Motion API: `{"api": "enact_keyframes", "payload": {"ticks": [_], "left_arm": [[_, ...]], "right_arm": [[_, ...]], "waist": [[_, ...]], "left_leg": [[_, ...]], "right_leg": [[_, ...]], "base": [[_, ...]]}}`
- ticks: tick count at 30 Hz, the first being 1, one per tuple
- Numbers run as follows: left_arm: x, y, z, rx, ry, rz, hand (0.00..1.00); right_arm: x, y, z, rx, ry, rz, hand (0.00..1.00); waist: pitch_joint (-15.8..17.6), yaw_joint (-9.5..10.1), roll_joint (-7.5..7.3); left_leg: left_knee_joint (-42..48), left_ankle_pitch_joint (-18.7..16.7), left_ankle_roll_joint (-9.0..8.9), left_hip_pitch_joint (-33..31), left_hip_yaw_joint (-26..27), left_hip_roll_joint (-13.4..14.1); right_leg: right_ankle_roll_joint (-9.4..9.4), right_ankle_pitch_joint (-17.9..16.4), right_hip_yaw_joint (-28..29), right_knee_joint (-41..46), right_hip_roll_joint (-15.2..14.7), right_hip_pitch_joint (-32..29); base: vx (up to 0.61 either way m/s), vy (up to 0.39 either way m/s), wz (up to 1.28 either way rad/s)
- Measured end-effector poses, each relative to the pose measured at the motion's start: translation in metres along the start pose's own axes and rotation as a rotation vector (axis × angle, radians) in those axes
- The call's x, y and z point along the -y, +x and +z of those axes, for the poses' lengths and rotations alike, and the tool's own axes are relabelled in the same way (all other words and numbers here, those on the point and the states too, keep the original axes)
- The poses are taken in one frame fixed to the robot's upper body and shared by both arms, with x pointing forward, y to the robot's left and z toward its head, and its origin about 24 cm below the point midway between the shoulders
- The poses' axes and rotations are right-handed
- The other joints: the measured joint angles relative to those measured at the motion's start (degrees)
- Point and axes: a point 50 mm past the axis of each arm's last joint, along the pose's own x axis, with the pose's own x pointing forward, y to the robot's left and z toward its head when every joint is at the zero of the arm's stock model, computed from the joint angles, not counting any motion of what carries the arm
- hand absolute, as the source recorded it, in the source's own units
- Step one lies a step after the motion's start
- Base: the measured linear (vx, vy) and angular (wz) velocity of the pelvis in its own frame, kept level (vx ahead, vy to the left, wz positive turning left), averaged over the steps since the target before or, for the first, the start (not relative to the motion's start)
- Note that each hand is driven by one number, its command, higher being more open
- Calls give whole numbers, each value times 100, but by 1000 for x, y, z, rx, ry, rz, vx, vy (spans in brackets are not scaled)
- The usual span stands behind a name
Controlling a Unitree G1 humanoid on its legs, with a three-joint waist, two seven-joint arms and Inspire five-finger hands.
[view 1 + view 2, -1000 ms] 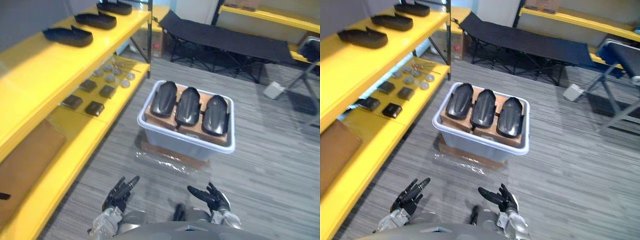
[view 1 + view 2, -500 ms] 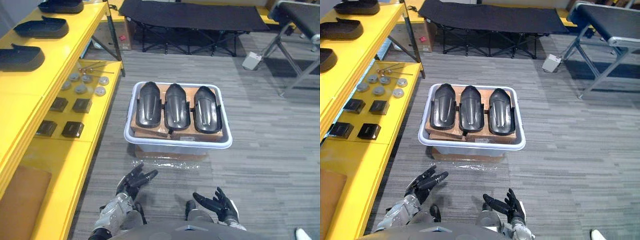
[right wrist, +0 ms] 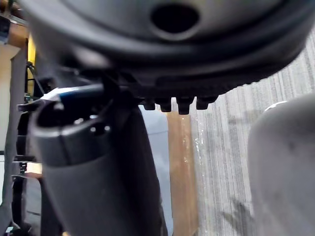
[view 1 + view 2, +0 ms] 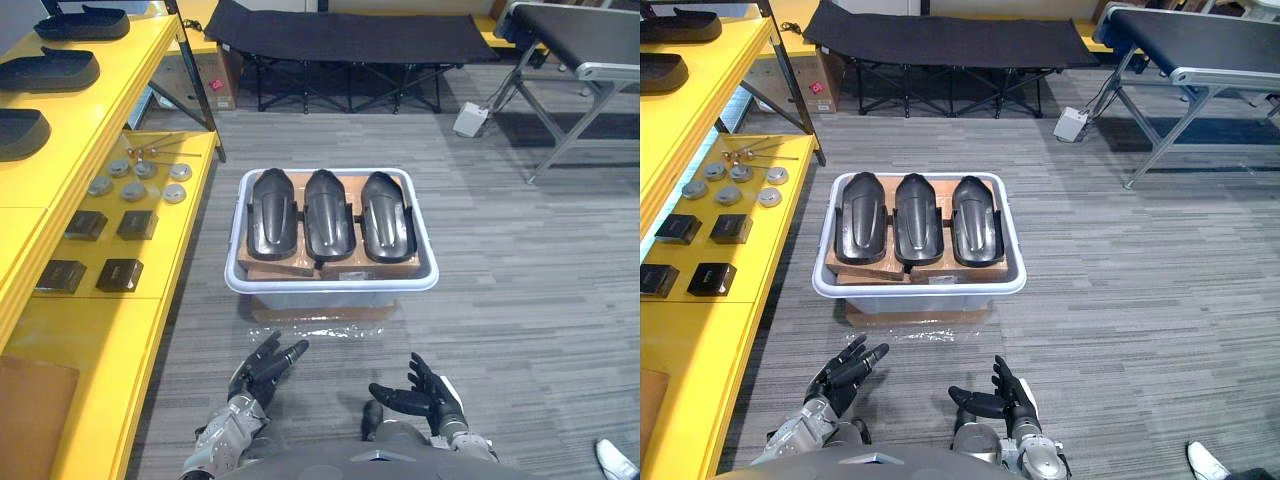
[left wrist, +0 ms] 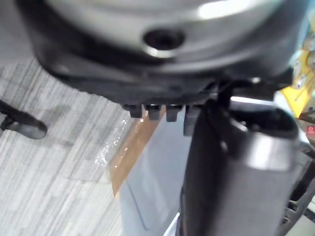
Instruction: Walk over and take three plastic housings, then place them on the shelf
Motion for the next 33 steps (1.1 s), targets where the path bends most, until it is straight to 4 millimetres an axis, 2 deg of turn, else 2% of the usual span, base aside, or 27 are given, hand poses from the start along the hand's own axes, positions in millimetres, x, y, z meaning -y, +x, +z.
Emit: {"api": "enact_keyframes", "payload": {"ticks": [4,8,10,13,18,20,22,25,28,30,31,33], "left_arm": [[4,-3,0,10,8,-24,100],[2,-7,-2,-8,51,-16,100],[-1,-9,-1,-15,56,-11,100],[-16,-16,-3,-45,88,36,100],[-32,-22,1,-53,116,86,100],[-32,-20,8,-23,106,79,100],[-27,-13,23,31,103,54,100],[-20,-4,42,97,101,22,100],[-18,-3,51,141,96,11,100],[-13,0,59,178,103,-10,100],[-12,1,60,180,102,-10,100],[-13,1,55,161,103,-3,100]], "right_arm": [[-3,-3,20,93,53,6,100],[3,-6,57,256,124,-23,100],[15,-8,78,346,140,-71,100],[52,-17,128,536,156,-178,100],[100,-22,189,699,173,-365,100],[118,-20,213,740,193,-454,100],[137,-17,252,776,208,-530,100],[155,-19,285,789,243,-558,100],[166,-16,298,756,259,-575,100],[182,-22,316,760,338,-592,100],[185,-23,321,765,358,-592,100],[193,-32,345,789,353,-620,100]], "waist": [[-1,16,-19],[-12,6,-40],[-11,22,-43],[-10,37,-83],[65,151,-207],[194,179,-209],[539,262,-171],[971,395,-92],[1228,509,-64],[1471,624,54],[1487,629,83],[1657,632,217]], "left_leg": [[-510,203,-8,305,101,-67],[-876,339,-51,573,199,-148],[-878,336,-59,569,215,-148],[-872,309,-101,641,257,-150],[-647,216,-75,410,199,-114],[-297,109,-52,39,29,-37],[133,16,21,-330,-178,15],[455,-36,117,-785,-433,16],[578,-11,175,-1060,-598,-27],[741,10,223,-1334,-684,-71],[780,12,232,-1430,-709,-89],[916,16,294,-1624,-770,-159]], "right_leg": [[11,14,-43,-58,-38,90],[-18,33,-39,-42,-53,170],[-5,45,-44,-21,-57,176],[30,66,-124,61,-84,179],[75,95,-176,68,-86,81],[74,95,-292,133,-81,-61],[72,96,-389,300,-82,-249],[57,106,-550,447,-96,-478],[29,124,-660,536,-148,-647],[24,122,-730,720,-229,-876],[23,121,-742,771,-253,-968],[20,119,-777,967,-358,-1159]], "base": [[4,-32,-3],[59,-10,-5],[73,10,-4],[48,24,-7],[-22,12,2],[-95,18,28],[-144,54,27],[-166,49,32],[-96,57,23],[-67,77,20],[-58,97,12],[-43,105,10]]}}
